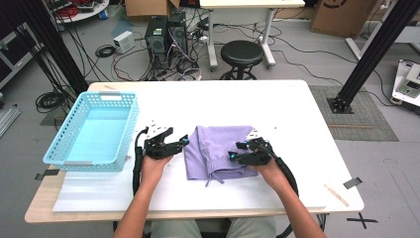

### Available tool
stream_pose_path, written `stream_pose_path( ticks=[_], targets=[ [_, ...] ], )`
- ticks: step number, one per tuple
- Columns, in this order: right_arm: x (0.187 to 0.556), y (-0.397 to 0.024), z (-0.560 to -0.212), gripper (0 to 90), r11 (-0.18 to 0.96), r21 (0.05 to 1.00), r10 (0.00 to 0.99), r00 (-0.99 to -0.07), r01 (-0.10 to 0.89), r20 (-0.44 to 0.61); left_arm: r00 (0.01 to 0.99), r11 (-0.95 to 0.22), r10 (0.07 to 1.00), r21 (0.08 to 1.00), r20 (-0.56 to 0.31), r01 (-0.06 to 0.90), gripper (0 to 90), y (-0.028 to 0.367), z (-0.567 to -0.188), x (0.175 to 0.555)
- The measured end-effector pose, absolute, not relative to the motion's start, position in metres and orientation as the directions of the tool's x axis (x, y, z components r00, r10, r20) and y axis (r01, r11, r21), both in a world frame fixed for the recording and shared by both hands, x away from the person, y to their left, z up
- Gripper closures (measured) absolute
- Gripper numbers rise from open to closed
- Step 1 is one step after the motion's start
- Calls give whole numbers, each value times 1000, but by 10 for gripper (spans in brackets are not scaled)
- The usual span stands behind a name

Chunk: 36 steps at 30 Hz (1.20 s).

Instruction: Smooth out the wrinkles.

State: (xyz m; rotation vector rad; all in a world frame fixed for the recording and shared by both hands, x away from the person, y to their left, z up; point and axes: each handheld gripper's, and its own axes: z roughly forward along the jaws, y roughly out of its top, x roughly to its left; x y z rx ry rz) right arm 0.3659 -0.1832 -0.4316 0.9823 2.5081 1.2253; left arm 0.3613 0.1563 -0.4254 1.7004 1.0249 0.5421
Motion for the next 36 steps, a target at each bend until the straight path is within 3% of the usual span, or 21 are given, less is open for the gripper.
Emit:
stream_pose_path(
  ticks=[3,8,15,23,26,36],
  targets=[
    [368,-173,-422,462,446,773,618,-780,452,100,534,-91,836,930,-123,357,298,161,-423,359],
    [375,-136,-417,547,530,743,550,-833,408,66,537,-88,835,933,-121,348,291,168,-421,356],
    [383,-104,-434,612,673,619,480,-876,405,51,534,-72,835,938,-129,340,282,174,-417,353],
    [369,-146,-423,460,509,753,542,-835,416,95,542,-41,828,947,-147,320,273,181,-412,348],
    [363,-170,-423,424,443,790,577,-809,425,112,547,-35,824,951,-146,307,225,184,-410,345],
    [344,-224,-427,242,352,831,667,-738,431,100,558,-6,815,961,-156,278,225,197,-404,336]
  ],
)
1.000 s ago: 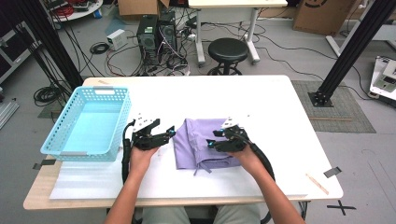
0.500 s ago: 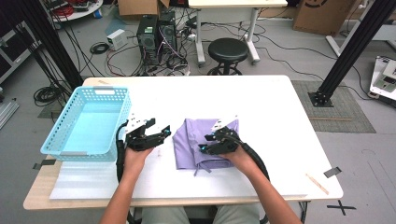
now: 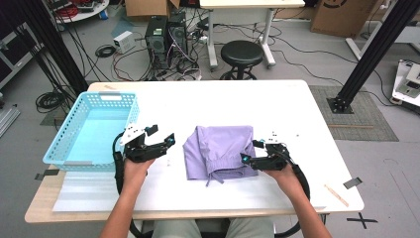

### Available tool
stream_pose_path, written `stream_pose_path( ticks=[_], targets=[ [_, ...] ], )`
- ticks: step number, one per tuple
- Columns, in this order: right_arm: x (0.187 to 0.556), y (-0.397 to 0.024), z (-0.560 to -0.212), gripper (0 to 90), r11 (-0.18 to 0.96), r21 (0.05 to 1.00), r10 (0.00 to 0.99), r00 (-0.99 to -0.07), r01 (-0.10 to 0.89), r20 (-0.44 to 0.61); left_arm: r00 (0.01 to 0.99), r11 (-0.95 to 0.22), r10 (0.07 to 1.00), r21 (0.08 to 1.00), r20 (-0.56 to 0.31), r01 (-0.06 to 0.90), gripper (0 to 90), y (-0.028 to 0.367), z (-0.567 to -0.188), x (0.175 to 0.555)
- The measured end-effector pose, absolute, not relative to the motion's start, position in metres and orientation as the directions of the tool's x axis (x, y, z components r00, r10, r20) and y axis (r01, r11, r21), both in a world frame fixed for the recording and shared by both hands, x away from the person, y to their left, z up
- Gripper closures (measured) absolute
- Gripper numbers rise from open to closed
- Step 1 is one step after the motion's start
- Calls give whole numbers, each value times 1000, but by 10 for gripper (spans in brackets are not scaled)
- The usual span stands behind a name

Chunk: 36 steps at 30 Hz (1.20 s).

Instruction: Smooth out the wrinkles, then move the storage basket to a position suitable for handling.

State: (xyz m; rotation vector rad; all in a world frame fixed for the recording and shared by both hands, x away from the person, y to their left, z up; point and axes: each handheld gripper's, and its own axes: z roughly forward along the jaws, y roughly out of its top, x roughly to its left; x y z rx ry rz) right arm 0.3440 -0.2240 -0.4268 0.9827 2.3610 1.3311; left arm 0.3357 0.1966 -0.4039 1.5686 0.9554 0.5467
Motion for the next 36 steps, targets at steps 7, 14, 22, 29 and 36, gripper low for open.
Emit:
stream_pose_path(
  ticks=[7,14,22,29,36],
  targets=[
    [340,-244,-428,218,285,854,701,-702,436,124,559,-4,814,962,-156,274,225,201,-401,331],
    [341,-248,-427,219,267,860,708,-694,434,131,555,2,818,964,-154,265,225,210,-395,326],
    [341,-251,-426,219,252,863,716,-684,438,139,535,26,829,966,-163,255,225,226,-389,319],
    [337,-253,-427,220,249,863,718,-682,439,139,509,24,847,969,-151,248,225,245,-383,310],
    [337,-257,-427,221,245,867,726,-675,435,134,473,63,865,972,-166,227,236,271,-373,303]
  ],
)
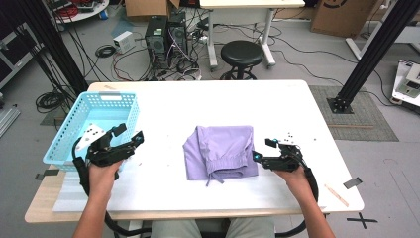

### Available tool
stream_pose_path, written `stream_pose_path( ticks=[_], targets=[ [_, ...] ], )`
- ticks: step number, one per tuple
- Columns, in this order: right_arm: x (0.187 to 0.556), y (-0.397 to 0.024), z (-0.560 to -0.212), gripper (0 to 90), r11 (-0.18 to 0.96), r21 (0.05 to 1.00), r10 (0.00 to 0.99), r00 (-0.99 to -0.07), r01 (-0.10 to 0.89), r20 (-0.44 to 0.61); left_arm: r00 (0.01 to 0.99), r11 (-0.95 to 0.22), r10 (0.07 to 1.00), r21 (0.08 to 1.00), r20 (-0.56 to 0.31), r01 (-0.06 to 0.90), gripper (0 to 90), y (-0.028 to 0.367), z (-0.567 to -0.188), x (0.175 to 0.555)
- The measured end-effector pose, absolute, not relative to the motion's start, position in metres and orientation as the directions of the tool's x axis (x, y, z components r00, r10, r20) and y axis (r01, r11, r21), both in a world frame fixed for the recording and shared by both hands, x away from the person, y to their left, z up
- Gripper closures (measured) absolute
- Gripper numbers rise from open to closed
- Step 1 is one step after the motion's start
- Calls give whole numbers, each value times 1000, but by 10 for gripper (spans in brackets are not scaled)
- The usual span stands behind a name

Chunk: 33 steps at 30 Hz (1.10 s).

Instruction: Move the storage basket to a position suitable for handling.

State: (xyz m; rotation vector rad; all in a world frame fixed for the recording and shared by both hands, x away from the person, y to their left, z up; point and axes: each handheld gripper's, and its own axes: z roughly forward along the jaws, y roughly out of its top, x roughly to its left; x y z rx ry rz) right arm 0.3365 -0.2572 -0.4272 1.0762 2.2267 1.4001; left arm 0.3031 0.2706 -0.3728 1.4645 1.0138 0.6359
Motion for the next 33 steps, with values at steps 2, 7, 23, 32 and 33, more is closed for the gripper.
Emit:
stream_pose_path(
  ticks=[2,7,23,32,33],
  targets=[
    [336,-258,-427,221,237,869,725,-675,435,140,467,66,870,975,-160,212,237,277,-371,300],
    [333,-260,-426,221,230,875,723,-677,426,140,442,58,887,981,-136,185,228,299,-367,292],
    [326,-267,-423,221,206,892,733,-667,403,132,326,87,936,986,-130,144,241,385,-355,273],
    [323,-270,-425,227,198,891,746,-652,408,133,220,135,959,973,-176,189,289,430,-368,273],
    [323,-270,-425,227,201,891,746,-653,407,130,209,143,960,969,-185,200,289,435,-372,275]
  ],
)
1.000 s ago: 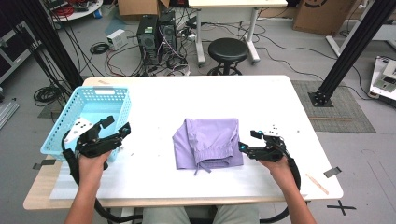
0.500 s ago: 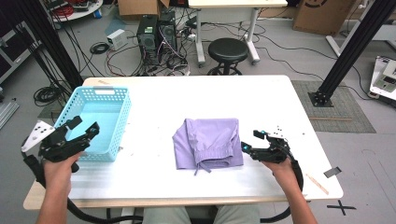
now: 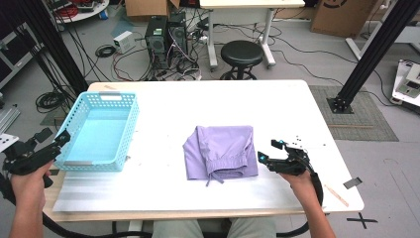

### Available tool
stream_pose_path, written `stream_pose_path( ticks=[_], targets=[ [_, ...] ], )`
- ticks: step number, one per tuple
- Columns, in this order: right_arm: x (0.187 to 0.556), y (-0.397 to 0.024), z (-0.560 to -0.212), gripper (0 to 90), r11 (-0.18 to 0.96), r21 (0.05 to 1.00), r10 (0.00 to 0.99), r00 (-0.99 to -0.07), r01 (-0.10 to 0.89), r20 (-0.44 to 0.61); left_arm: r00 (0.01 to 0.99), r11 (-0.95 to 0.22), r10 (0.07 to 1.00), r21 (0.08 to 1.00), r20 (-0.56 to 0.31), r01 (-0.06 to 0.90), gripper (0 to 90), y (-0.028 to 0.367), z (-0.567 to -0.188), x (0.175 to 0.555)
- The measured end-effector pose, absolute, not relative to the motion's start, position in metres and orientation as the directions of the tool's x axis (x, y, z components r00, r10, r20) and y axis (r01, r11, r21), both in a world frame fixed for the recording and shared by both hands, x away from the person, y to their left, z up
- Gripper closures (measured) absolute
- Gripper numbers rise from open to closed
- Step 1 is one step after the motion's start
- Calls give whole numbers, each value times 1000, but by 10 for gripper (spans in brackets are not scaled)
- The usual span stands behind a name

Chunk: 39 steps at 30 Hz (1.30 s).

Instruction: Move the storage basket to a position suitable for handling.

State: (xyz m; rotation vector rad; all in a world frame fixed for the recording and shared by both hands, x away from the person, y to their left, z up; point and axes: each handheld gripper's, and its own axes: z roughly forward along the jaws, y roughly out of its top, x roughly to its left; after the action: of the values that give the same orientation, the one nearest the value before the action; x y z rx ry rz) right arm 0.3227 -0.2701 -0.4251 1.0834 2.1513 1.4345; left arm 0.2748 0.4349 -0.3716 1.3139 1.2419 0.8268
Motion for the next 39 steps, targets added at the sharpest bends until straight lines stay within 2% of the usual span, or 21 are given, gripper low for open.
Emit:
stream_pose_path(
  ticks=[10,19,28,34,39],
  targets=[
    [321,-270,-428,227,206,885,754,-644,418,128,152,169,965,949,-215,264,322,464,-392,288],
    [319,-271,-430,230,205,882,759,-638,424,130,131,168,966,930,-221,326,337,474,-411,296],
    [319,-270,-432,232,214,877,757,-641,431,130,189,133,958,916,-217,377,370,475,-418,304],
    [319,-269,-433,235,214,875,760,-637,435,131,200,149,950,910,-240,387,360,476,-419,308],
    [319,-270,-432,235,213,876,760,-637,432,129,212,128,951,911,-225,392,360,472,-418,311]
  ],
)
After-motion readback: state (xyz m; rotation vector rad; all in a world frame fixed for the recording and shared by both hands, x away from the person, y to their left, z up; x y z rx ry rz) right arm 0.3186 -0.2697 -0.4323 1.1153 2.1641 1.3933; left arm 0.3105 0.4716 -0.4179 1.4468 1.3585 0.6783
